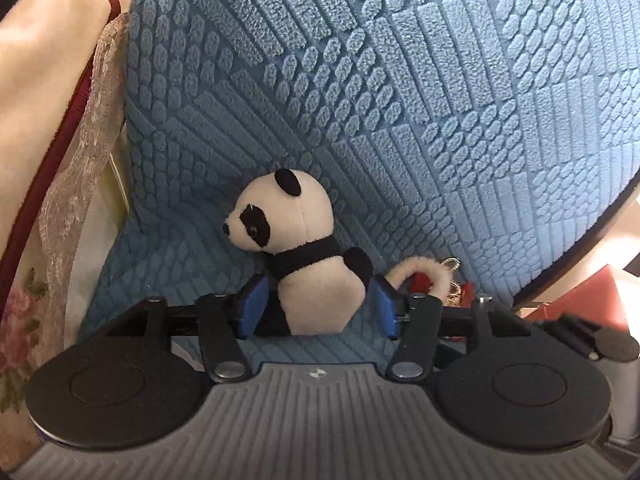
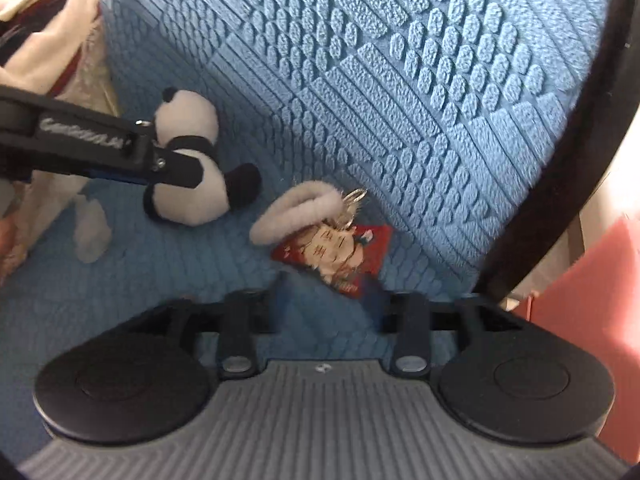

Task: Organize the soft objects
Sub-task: 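Lower the left tool onto the panda plush while right approaches the red keychain packet, then close the left gripper on the panda plush while right closes on the red packet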

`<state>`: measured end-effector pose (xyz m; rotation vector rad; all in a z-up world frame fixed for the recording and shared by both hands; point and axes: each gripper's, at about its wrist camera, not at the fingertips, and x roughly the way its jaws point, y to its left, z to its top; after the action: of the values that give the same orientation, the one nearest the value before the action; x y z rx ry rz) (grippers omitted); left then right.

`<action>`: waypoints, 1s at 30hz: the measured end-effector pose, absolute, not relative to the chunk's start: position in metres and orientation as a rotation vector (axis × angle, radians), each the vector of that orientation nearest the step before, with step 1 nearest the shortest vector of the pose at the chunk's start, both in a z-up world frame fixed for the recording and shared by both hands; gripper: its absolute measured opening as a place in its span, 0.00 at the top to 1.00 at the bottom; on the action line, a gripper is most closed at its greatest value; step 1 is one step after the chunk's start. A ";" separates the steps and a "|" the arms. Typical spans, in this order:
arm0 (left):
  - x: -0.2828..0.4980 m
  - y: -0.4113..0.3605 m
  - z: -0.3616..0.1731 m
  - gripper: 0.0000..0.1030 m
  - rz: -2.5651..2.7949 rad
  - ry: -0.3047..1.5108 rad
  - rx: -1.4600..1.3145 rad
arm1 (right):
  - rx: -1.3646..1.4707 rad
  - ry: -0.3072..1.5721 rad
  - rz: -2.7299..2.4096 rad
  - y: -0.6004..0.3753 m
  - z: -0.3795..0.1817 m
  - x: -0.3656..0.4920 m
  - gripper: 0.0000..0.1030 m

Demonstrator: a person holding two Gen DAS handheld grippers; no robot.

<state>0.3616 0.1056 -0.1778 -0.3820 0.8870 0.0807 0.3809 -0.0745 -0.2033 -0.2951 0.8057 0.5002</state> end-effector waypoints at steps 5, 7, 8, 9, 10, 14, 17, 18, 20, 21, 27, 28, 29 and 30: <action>0.368 0.103 -0.184 0.39 0.075 0.891 -0.371 | -0.302 0.798 0.492 -0.070 -0.210 0.398 0.35; 0.370 0.102 -0.185 0.39 0.077 0.894 -0.358 | -0.302 0.798 0.502 -0.067 -0.213 0.403 0.35; 0.372 0.101 -0.186 0.39 0.076 0.896 -0.356 | -0.307 0.795 0.510 -0.065 -0.215 0.404 0.35; 0.374 0.102 -0.188 0.39 0.076 0.897 -0.357 | -0.315 0.790 0.513 -0.063 -0.216 0.405 0.35; 0.377 0.103 -0.190 0.39 0.076 0.900 -0.358 | -0.321 0.788 0.515 -0.061 -0.218 0.405 0.35; 0.382 0.106 -0.196 0.39 0.082 0.891 -0.372 | -0.305 0.793 0.520 -0.058 -0.224 0.407 0.29; 0.383 0.111 -0.197 0.39 0.085 0.892 -0.384 | -0.279 0.801 0.523 -0.055 -0.234 0.409 0.30; 0.384 0.114 -0.198 0.39 0.085 0.894 -0.389 | -0.271 0.801 0.526 -0.055 -0.235 0.409 0.30; 0.385 0.115 -0.200 0.39 0.083 0.898 -0.392 | -0.264 0.799 0.532 -0.056 -0.238 0.407 0.36; 0.386 0.115 -0.201 0.39 0.083 0.897 -0.390 | -0.267 0.792 0.531 -0.055 -0.238 0.406 0.38; 0.383 0.112 -0.206 0.39 0.083 0.882 -0.386 | -0.272 0.778 0.538 -0.059 -0.232 0.402 0.61; 0.383 0.110 -0.206 0.39 0.083 0.882 -0.384 | -0.276 0.777 0.536 -0.057 -0.231 0.400 0.64; 0.383 0.110 -0.207 0.39 0.082 0.881 -0.384 | -0.280 0.778 0.535 -0.056 -0.230 0.396 0.65; 0.381 0.109 -0.207 0.39 0.081 0.880 -0.384 | -0.282 0.778 0.538 -0.055 -0.229 0.393 0.65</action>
<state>0.3811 0.1089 -0.2066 -0.3835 0.8795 0.0815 0.3928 -0.0548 -0.2295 -0.2825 0.7777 0.5383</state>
